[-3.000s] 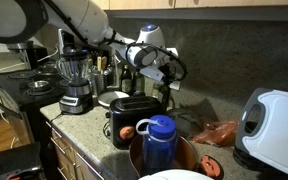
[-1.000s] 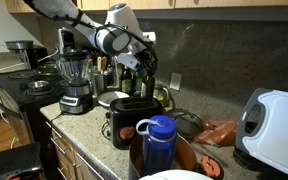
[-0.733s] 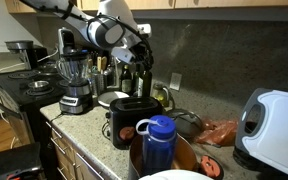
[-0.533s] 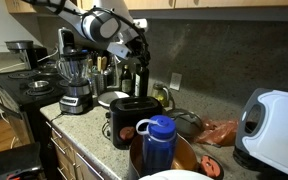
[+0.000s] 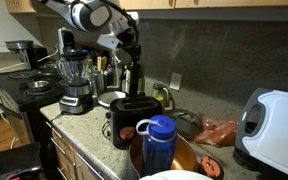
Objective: Move the glass bottle forward
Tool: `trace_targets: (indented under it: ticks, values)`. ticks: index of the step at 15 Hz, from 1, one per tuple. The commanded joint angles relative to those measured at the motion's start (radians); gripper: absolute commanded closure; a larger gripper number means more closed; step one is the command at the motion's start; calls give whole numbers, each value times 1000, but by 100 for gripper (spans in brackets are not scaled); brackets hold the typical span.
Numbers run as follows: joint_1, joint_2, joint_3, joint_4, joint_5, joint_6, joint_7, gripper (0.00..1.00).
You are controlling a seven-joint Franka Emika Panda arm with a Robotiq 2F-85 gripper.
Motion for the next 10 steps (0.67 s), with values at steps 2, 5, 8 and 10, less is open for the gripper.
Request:
trace_targets:
  ticks: [2,5,8,10]
  values:
    - [8,-102,15,-32,28,-136,8,85]
    - [13,-138,15,-58,69,-196,-14,85]
    - [20,-168,13,-96,108,-220,-29,85]
    - [27,-182,11,-120,130,-229,-38,85]
